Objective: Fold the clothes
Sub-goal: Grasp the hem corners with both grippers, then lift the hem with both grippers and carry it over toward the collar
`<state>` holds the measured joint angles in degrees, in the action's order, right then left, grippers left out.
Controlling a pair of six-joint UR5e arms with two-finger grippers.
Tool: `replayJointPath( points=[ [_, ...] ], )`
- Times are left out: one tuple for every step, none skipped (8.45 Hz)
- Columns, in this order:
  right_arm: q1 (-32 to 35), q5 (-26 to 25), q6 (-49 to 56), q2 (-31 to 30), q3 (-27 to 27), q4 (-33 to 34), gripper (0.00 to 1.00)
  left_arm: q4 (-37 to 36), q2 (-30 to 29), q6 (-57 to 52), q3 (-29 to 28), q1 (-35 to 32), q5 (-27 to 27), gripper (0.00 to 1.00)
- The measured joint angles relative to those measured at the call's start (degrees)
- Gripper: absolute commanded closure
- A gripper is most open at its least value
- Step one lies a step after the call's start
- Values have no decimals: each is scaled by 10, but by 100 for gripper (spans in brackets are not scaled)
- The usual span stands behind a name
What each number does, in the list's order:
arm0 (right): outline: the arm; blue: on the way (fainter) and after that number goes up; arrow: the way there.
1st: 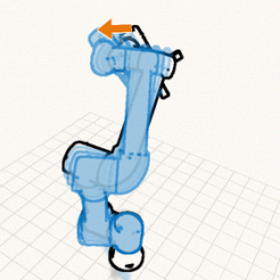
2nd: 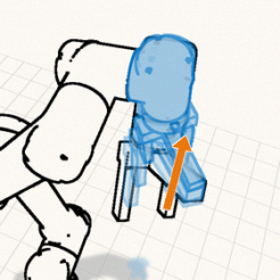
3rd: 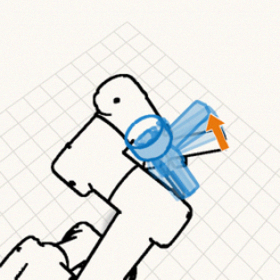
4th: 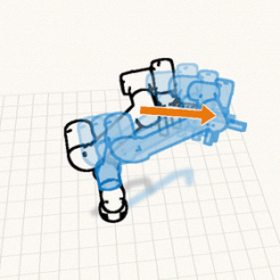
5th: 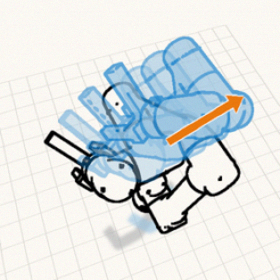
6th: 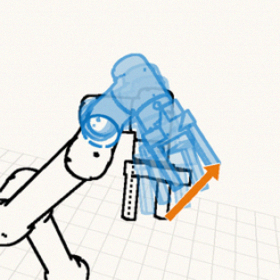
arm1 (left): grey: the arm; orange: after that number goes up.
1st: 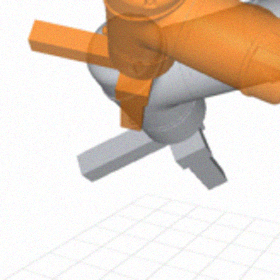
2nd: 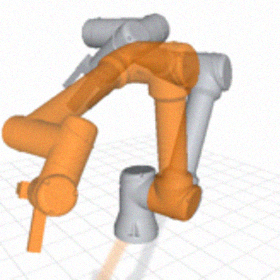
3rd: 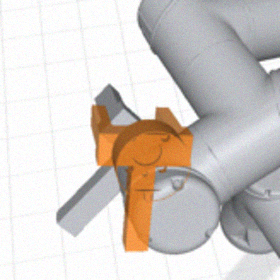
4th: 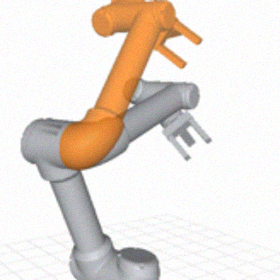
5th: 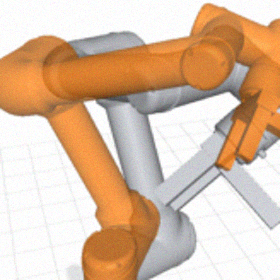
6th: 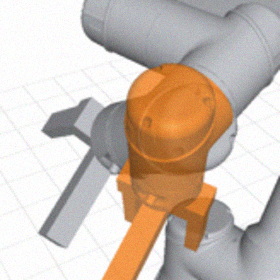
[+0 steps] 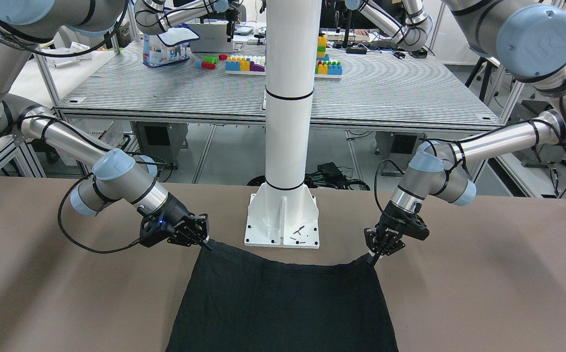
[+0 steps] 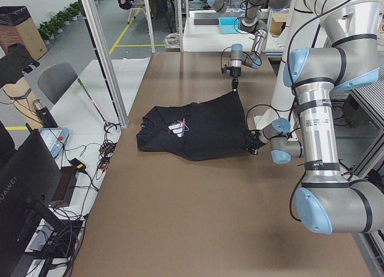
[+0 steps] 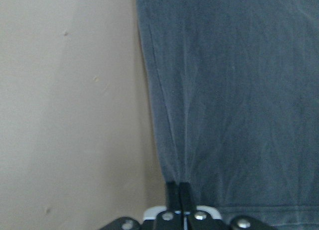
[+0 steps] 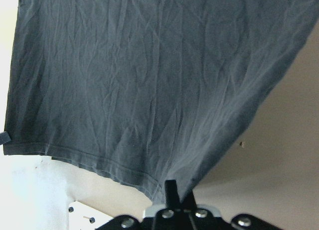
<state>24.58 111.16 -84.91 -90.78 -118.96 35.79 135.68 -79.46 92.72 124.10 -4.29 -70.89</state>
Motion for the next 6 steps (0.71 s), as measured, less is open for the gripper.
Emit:
replayJointPath(
  points=[
    [19, 41, -2, -1, -16, -1, 100, 1, 4, 0, 33, -22, -34, 100],
    [31, 73, -10, -2, -37, -1, 100, 2, 7, 0, 72, -47, -75, 100],
    [41, 104, -23, -4, -53, -4, 100, 1, 11, 0, 112, -72, -124, 100],
    [53, 133, -37, -6, -69, -6, 100, 1, 18, 0, 140, -97, -178, 100],
    [62, 167, -62, -11, -90, -11, 100, 2, 22, 0, 163, -120, -243, 100],
    [66, 196, -85, -20, -104, -33, 100, 2, 23, 0, 181, -130, -285, 100]
  ],
)
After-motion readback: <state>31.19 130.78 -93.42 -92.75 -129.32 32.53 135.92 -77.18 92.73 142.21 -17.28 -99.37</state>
